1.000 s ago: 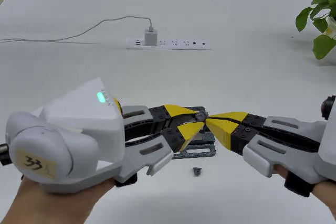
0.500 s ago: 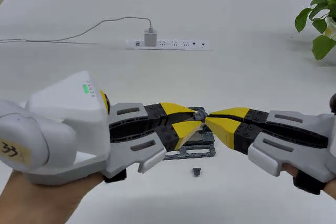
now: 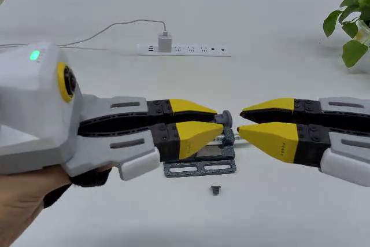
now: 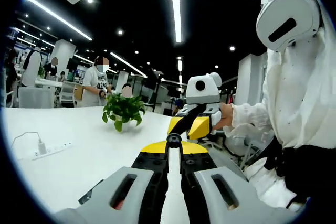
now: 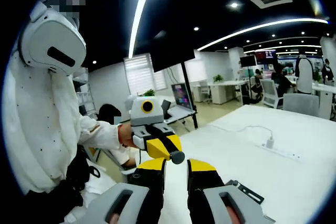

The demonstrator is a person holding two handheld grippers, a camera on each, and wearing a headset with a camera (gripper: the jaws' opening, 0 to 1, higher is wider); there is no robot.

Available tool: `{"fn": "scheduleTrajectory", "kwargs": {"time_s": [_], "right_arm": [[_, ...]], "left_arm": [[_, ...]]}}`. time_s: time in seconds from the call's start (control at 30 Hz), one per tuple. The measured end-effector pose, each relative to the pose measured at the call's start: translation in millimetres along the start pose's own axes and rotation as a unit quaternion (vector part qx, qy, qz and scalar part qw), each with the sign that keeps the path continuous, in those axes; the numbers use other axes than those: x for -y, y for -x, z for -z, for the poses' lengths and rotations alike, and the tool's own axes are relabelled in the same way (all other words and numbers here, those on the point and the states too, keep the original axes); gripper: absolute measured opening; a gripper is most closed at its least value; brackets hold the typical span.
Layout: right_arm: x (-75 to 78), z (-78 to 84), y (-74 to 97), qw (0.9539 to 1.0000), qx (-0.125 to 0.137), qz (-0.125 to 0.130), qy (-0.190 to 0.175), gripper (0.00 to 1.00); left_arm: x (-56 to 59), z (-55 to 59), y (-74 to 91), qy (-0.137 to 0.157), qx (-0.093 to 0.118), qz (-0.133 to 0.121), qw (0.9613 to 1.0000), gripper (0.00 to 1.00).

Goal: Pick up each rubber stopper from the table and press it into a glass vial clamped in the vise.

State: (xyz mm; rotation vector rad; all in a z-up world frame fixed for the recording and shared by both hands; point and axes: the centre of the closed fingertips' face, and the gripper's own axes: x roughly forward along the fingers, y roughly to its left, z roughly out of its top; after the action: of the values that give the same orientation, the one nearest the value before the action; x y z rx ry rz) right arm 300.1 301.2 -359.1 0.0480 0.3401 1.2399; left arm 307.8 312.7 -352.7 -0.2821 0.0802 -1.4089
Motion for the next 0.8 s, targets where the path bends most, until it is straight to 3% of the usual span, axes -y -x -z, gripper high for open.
{"fn": "scheduleTrajectory", "kwargs": {"time_s": [0.1, 0.2, 0.53, 0.8], "right_arm": [[-4.4, -5.6, 0.1, 0.9999, 0.009, -0.013, -0.005, 0.1], [-17.0, -14.6, -0.9, 0.9986, 0.026, -0.044, -0.016, 0.1], [-23.5, -14.9, 2.1, 0.9971, 0.027, -0.071, -0.01, 0.09], [-26.3, -15.4, 4.5, 0.9963, 0.03, -0.08, -0.01, 0.08]], "left_arm": [[5.4, -7.3, 1.4, 0.007, 0.012, 0.015, 0.9998, 0.03], [12.5, -10.0, 0.2, 0.015, 0.016, 0.033, 0.9992, 0.03], [27.0, -12.4, -3.4, 0.021, 0.014, 0.063, 0.9977, 0.03], [29.6, -14.6, -3.1, 0.029, 0.021, 0.073, 0.9967, 0.03]]}}
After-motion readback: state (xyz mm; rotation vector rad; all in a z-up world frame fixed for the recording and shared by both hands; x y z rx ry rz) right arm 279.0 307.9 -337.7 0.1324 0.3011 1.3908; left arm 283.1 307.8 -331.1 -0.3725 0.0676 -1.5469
